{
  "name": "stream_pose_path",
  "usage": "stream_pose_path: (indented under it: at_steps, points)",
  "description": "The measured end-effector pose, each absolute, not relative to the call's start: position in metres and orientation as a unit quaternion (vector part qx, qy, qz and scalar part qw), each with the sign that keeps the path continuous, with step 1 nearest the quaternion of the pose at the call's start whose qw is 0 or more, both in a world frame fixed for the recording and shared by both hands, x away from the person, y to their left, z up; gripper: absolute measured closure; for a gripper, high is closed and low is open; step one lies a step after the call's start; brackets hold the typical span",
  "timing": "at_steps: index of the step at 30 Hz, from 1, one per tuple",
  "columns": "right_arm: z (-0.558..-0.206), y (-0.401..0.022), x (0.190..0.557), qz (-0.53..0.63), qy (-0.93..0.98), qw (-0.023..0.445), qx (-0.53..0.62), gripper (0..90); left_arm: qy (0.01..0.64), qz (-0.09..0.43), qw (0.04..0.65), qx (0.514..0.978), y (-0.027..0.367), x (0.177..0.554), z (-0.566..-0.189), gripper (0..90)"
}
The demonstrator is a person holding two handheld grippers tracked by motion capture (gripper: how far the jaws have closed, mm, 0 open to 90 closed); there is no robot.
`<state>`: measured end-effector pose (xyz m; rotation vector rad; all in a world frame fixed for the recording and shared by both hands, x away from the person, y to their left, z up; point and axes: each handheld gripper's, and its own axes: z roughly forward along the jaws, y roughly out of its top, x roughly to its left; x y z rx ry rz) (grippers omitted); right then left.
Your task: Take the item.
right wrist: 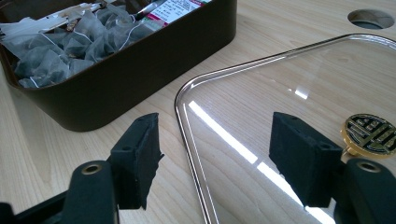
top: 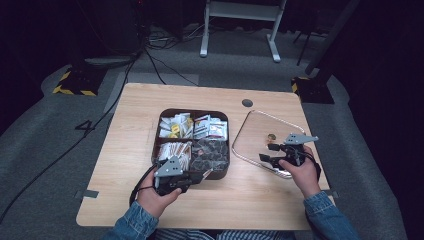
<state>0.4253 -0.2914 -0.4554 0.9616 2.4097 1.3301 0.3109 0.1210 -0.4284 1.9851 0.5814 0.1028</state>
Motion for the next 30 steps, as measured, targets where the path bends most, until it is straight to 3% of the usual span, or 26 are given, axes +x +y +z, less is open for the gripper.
stream_pose_path:
  at_steps: [30]
  points:
    - [-0.459,-0.293,0.427,0.458,0.817,0.103,0.335,33.1,0.195,-0.030,0.434,0.879,0.079,0.317,-0.476,87.8]
